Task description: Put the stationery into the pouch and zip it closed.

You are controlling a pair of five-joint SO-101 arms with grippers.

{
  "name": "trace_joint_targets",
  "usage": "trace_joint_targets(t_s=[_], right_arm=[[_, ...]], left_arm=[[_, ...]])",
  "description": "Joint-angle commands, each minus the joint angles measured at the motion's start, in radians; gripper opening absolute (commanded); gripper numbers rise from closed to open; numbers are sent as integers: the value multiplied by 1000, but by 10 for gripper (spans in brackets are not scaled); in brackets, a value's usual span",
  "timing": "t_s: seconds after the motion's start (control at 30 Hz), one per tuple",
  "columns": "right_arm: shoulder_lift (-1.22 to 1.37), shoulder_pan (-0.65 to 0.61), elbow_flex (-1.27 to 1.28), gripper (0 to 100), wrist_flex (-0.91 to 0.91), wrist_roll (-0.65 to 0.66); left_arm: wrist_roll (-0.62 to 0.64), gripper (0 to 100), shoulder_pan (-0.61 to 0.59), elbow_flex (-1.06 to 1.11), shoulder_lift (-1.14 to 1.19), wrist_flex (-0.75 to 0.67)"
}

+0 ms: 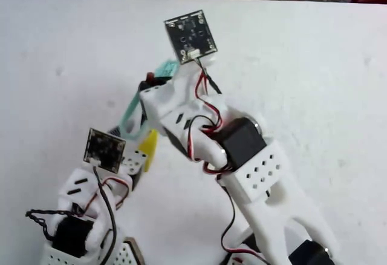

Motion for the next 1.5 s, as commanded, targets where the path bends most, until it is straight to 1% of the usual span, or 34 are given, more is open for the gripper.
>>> trace_joint_targets(t_s=[0.0,0.07,0.13,0.23,0.37,0.6,0.73,0.8,0.9,1.0,1.13,1.27,1.47], right_arm=[[18,-7,-37,248,27,0],[19,-12,-38,314,28,0],[19,-8,-51,320,27,0],[18,-4,-86,300,28,8],[-19,10,-126,266,28,68],[-203,12,-226,228,28,183],[-283,81,-238,177,28,187],[-274,139,-235,167,45,189],[-216,226,-195,163,61,189],[-124,311,-152,163,59,189],[51,394,-149,163,56,181],[254,426,-198,165,56,181],[558,430,-334,164,58,180]], left_arm=[[14,185,-7,-34,8,3],[14,185,-7,-34,8,3],[14,185,-7,-34,8,3],[14,185,-7,-34,8,3],[14,185,-7,-34,8,3],[12,179,-8,-34,8,3],[11,116,-8,-35,8,2],[-17,89,-8,-35,8,-12],[-75,55,-24,-35,8,-18],[-80,33,-42,-35,8,-20],[-80,31,-41,-35,8,-20],[-80,33,-41,-35,8,-20],[-80,34,-41,-35,8,-20]])
